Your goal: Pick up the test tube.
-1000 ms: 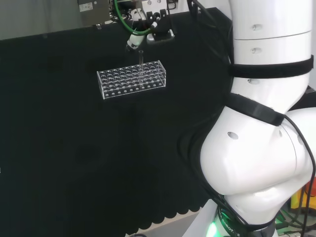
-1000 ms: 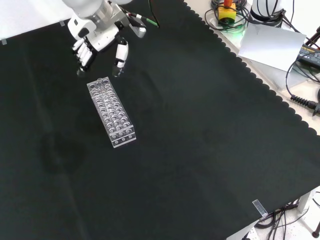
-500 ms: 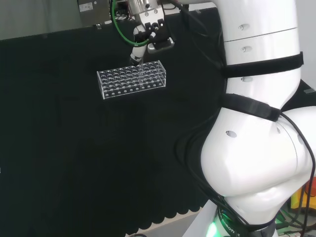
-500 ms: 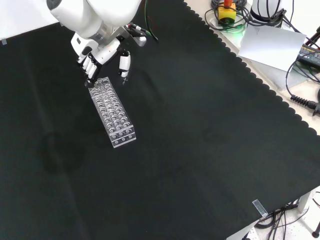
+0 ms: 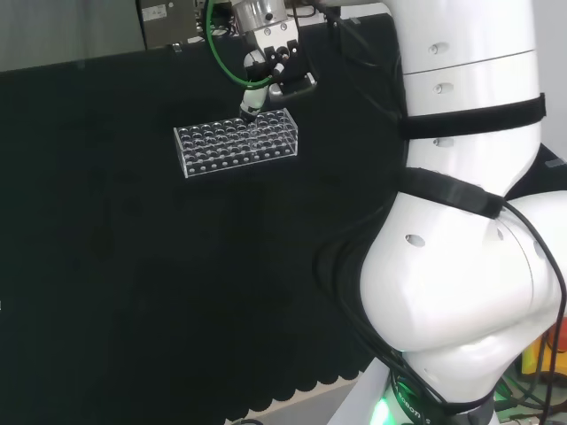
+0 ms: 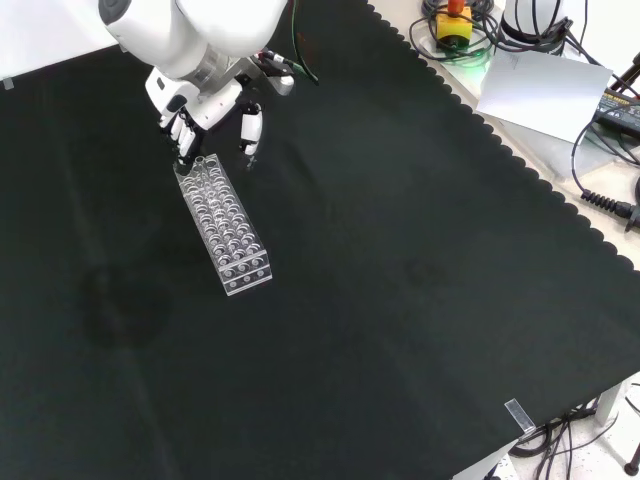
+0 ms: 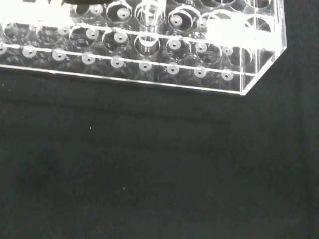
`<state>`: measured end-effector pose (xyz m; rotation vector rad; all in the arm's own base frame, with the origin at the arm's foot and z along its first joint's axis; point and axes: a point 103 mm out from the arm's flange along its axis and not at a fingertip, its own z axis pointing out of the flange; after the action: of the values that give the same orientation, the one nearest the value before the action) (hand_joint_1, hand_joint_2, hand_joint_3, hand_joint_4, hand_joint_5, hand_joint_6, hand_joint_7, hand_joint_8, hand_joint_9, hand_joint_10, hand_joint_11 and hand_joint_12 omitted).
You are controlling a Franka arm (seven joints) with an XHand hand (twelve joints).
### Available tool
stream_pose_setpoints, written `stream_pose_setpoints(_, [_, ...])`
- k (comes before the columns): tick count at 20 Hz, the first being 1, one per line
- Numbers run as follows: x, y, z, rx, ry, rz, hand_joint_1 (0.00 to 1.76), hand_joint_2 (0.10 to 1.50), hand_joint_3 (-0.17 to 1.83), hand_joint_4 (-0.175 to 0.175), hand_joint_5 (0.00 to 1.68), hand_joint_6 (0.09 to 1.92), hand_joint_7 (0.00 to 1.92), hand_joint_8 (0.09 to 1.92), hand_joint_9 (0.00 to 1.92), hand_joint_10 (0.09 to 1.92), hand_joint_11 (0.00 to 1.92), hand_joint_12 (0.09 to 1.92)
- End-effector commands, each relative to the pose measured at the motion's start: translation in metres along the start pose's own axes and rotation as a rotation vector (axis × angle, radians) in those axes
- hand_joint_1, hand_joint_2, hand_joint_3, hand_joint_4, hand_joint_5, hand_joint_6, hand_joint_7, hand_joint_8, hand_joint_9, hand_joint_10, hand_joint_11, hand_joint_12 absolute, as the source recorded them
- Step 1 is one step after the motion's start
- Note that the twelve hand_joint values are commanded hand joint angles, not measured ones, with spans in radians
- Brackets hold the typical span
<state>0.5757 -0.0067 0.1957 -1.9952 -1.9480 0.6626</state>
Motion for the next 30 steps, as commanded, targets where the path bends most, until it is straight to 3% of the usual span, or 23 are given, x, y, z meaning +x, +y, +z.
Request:
stream_pose_setpoints(1, [0.001,0.003,-0.004,-0.046,0.033,0.001,0.79,0.86,0.28,-0.119,0.52,0.15,0.69,0.86,0.53,0.82,0.18,1.5])
stream_pose_setpoints(9, [-0.001,0.006,-0.005,-0.053,0.049,-0.002,0.82,0.83,0.33,-0.119,0.54,0.21,0.73,0.87,0.57,0.8,0.2,1.49])
stream_pose_setpoints(15, [0.014,0.011,-0.007,-0.078,0.041,-0.014,0.86,0.77,0.45,-0.116,0.52,0.49,0.84,0.86,0.63,0.78,0.23,1.48])
stream_pose_setpoints(22, [0.026,0.013,-0.008,-0.105,0.043,-0.036,0.9,0.74,0.48,-0.117,0.6,0.61,0.91,0.88,0.69,0.77,0.28,1.47])
stream_pose_setpoints(27, [0.029,0.016,-0.004,-0.159,0.026,-0.026,0.96,0.71,0.55,-0.126,0.76,0.66,1.06,0.81,0.84,0.69,0.37,1.42])
stream_pose_setpoints(29, [0.029,0.018,-0.002,-0.205,0.065,-0.003,0.99,0.7,0.58,-0.131,0.88,0.64,1.19,0.74,0.95,0.63,0.43,1.39])
stream_pose_setpoints(30, [0.028,0.018,-0.002,-0.243,0.094,0.011,1.04,0.76,0.48,-0.065,0.98,0.69,1.26,0.7,1.01,0.61,0.47,1.38])
